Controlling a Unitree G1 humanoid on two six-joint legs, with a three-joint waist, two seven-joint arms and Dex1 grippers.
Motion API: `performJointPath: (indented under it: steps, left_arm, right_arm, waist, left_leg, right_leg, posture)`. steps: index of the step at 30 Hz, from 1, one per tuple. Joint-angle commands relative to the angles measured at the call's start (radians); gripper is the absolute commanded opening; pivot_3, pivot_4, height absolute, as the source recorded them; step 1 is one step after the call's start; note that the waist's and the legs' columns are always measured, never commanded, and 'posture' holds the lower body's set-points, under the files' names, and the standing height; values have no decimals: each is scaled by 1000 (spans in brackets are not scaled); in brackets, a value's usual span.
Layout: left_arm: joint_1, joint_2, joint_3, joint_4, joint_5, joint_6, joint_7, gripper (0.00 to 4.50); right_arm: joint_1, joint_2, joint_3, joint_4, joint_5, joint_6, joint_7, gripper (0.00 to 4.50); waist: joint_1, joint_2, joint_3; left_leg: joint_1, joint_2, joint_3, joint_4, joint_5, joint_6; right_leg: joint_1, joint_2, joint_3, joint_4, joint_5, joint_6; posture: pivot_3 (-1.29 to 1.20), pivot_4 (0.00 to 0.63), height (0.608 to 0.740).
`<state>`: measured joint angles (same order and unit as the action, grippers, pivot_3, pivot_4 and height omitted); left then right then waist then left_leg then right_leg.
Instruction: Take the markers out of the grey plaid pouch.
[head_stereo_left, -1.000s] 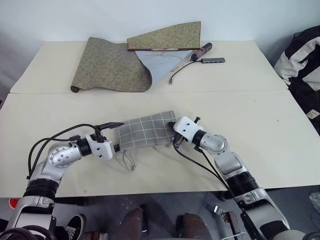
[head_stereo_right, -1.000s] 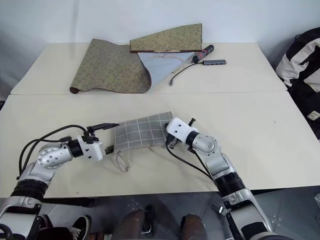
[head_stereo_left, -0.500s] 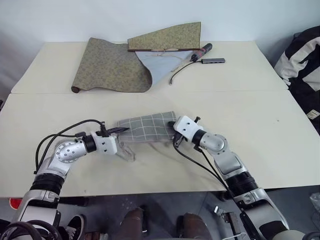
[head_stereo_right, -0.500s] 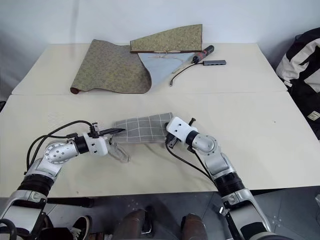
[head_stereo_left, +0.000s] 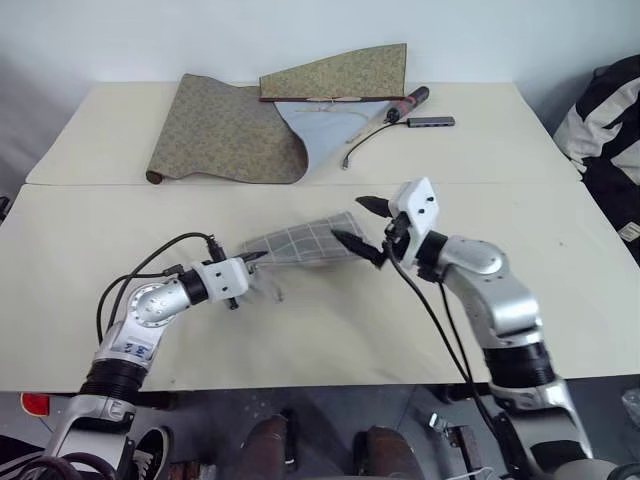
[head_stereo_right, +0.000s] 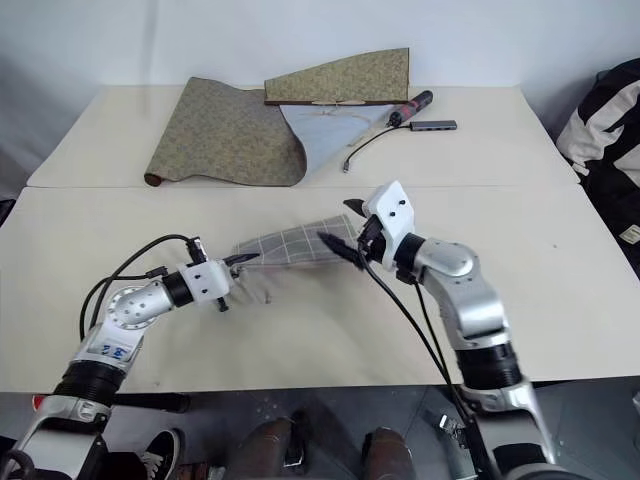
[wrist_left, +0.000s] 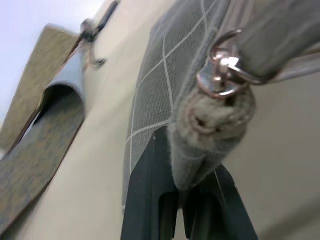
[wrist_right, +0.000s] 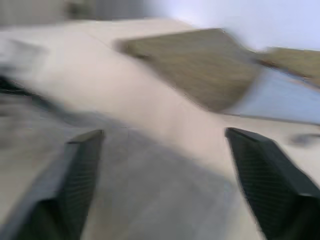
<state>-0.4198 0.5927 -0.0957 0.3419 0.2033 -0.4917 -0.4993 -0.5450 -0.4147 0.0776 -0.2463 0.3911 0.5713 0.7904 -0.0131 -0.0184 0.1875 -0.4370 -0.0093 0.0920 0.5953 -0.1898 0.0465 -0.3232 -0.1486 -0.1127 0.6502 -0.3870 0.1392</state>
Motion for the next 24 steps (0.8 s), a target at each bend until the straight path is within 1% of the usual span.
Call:
performJointPath:
  steps: [1,3,5,8,10,12,13,16,18,20,22,23,24]
  left_arm:
    - [18,-16,-20,-88,132,75,99,0]
    - [25,-58,-33,-147,165,112,138,0]
    - [39,-93,-49,-196,184,153,148,0]
    - [66,-116,-66,-239,188,184,140,0]
    - [74,-125,-65,-257,192,206,145,0]
    - [76,-127,-69,-274,197,217,145,0]
    - [77,-126,-70,-280,198,222,143,0]
    - [77,-122,-74,-290,203,232,143,0]
    - [75,-124,-78,-293,201,239,142,0]
    - [72,-126,-84,-292,207,241,144,0]
    - [65,-128,-89,-289,209,245,143,0]
    - [63,-129,-90,-288,209,247,143,0]
    - [60,-130,-91,-285,209,248,144,0]
  right_arm:
    - [17,-15,-4,-134,137,165,12,4336]
    - [53,-34,35,-189,168,241,15,4336]
    - [94,-44,88,-202,144,260,2,4336]
    - [129,2,142,-140,87,277,-93,4336]
    - [141,35,183,-108,59,264,-121,4336]
    - [142,91,191,-66,31,237,-171,4336]
    - [137,97,205,-54,3,215,-183,4336]
    - [122,134,200,-25,-8,193,-194,4336]
    - [118,162,181,-11,12,193,-193,3960]
    - [107,179,171,-5,19,188,-188,3437]
    - [93,181,174,-2,14,190,-180,2693]
    - [89,174,183,-2,6,189,-174,2396]
    - [87,169,190,-2,-1,188,-170,1967]
  waist:
    - [2,0,0]
    - [9,0,0]
    - [16,-1,0]
    - [14,-1,0]
    - [12,-1,0]
    - [11,-1,0]
    - [11,-1,0]
    - [12,-1,0]
    - [12,-1,0]
    - [12,-1,0]
    - [11,-1,0]
    - [12,-1,0]
    - [12,-1,0]
  left_leg:
    - [0,0,0,0,0,0]
    - [-1,0,1,0,0,0]
    - [-1,0,0,0,-1,0]
    - [-1,0,1,0,-1,0]
    - [-1,0,2,0,-1,0]
    - [-1,0,2,0,-1,-1]
    - [-1,0,2,0,-1,-1]
    - [-1,0,2,0,-1,-1]
    - [-1,0,2,0,-1,-1]
    - [-1,0,2,0,-1,-1]
    - [-1,0,2,0,-1,-1]
    - [-1,0,2,0,-1,-1]
    - [-1,0,2,0,-1,-1]
  right_leg:
    - [0,0,0,-2,0,0]
    - [0,0,0,-3,0,0]
    - [0,-1,0,-5,0,0]
    - [1,-1,0,-5,0,0]
    - [0,0,0,-5,0,0]
    - [0,0,0,-5,0,0]
    - [0,0,0,-5,0,0]
    - [0,0,0,-5,0,0]
    - [0,0,0,-5,0,0]
    - [0,0,0,-5,0,0]
    - [0,0,0,-5,0,0]
    - [0,0,0,-5,0,0]
    - [0,0,0,-5,0,0]
  posture:
    - [0,150,740]
    - [0,150,740]
    - [0,150,740]
    - [0,150,740]
    - [0,150,740]
    - [0,150,740]
    - [0,150,740]
    - [0,150,740]
    - [0,150,740]
    - [0,150,740]
    - [0,150,740]
    - [0,150,740]
    - [0,150,740]
